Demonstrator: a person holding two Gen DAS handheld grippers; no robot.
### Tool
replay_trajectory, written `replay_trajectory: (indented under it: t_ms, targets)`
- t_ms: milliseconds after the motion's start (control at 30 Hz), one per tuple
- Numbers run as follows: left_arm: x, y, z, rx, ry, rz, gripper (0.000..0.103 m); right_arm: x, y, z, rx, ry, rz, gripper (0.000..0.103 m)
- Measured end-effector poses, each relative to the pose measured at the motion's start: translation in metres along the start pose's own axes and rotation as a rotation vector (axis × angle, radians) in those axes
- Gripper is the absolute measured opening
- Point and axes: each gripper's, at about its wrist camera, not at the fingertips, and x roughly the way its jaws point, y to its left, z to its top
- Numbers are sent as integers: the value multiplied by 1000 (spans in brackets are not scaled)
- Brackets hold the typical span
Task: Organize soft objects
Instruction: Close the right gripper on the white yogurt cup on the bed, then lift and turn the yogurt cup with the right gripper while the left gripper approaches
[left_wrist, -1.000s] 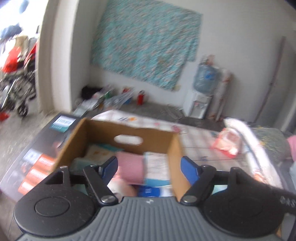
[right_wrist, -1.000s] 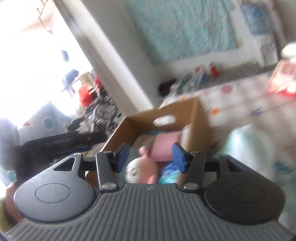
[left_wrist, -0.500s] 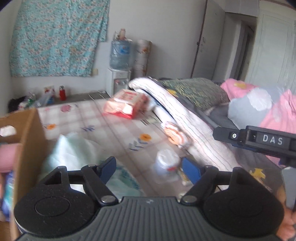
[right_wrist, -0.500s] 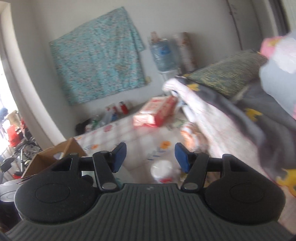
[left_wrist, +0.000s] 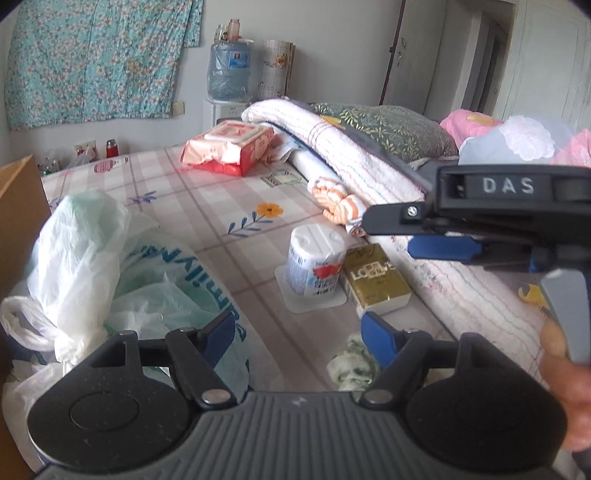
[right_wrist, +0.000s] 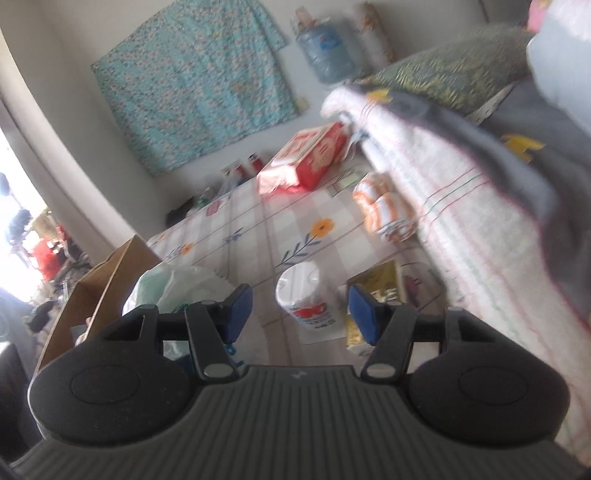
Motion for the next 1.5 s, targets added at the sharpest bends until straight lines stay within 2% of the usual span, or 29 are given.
replay_trajectory:
  t_ms: [233, 533, 800, 900, 1067, 1133, 1167, 1233, 1500]
  targets:
    - [11, 11, 1, -7, 28, -9, 76, 40, 14, 15, -126, 27, -42, 58]
    - [17, 17, -2, -32, 31, -11, 74, 79, 18, 20, -217, 90, -95, 58]
    - [14, 22, -2, -60, 16, -17, 67, 83, 30, 21, -261, 89, -83, 58]
    - [14, 23, -4, -67, 15, -19, 65, 87, 35, 16, -288, 114, -84, 58]
    - [11, 23, -5, -86, 1, -11, 60, 101, 37, 10, -292, 147, -100, 58]
    - [10, 24, -5, -98, -3, -9, 58, 102, 36, 10, -277, 141, -106, 56]
    - [9, 24, -6, -100, -6, -7, 57, 101, 35, 10, -270, 139, -106, 51]
    - [8, 23, -7, -100, -10, -5, 57, 100, 32, 11, -240, 137, -98, 50]
    - [4, 20, -9, -89, -14, -5, 57, 81, 24, 20, -97, 117, 2, 49]
